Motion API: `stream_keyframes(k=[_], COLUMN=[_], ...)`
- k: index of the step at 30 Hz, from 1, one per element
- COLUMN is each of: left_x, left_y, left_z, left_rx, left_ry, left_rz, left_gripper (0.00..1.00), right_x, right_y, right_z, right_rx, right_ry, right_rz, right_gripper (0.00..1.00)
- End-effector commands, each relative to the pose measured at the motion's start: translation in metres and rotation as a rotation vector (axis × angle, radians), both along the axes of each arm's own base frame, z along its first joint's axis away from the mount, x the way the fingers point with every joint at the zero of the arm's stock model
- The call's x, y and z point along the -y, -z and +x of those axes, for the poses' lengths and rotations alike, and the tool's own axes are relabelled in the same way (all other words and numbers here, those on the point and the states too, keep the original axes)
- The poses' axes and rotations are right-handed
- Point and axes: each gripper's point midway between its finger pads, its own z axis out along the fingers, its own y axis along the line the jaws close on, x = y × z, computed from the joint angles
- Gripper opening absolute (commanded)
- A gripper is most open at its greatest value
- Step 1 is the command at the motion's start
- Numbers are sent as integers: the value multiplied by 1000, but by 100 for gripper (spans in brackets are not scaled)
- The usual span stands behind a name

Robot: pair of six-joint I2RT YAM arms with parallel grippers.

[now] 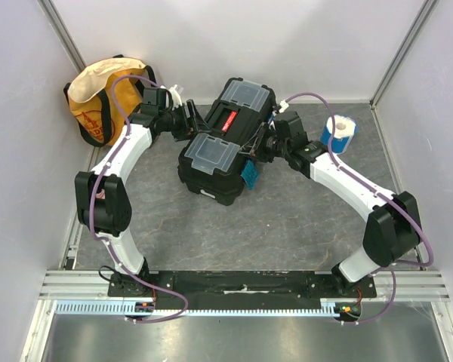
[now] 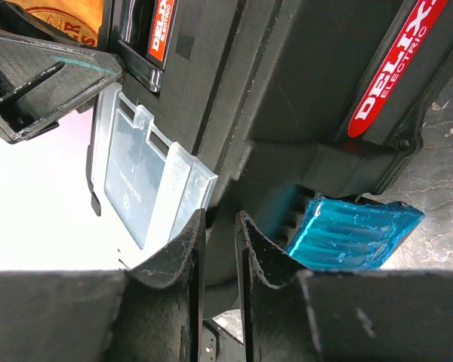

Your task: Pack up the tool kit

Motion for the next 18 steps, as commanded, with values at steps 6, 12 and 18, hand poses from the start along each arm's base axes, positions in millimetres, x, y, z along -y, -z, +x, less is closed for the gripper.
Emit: stream_keyframes(k=[6,12,18], left_x=[13,3,-24], left_y=[64,40,-3], left_z=[-52,-36,-11], left_rx=[-319,-256,-144], left_ry=[55,18,-91], left_rz=[15,41,57], left_gripper=[71,72,73], right_x=[10,32,65], right_y=[11,-39,-63], right_z=[-4,11,14], right_rx=[26,178,239], right_ry=[20,134,196], right_rz=[-65,-79,-160], right_gripper=[27,33,38])
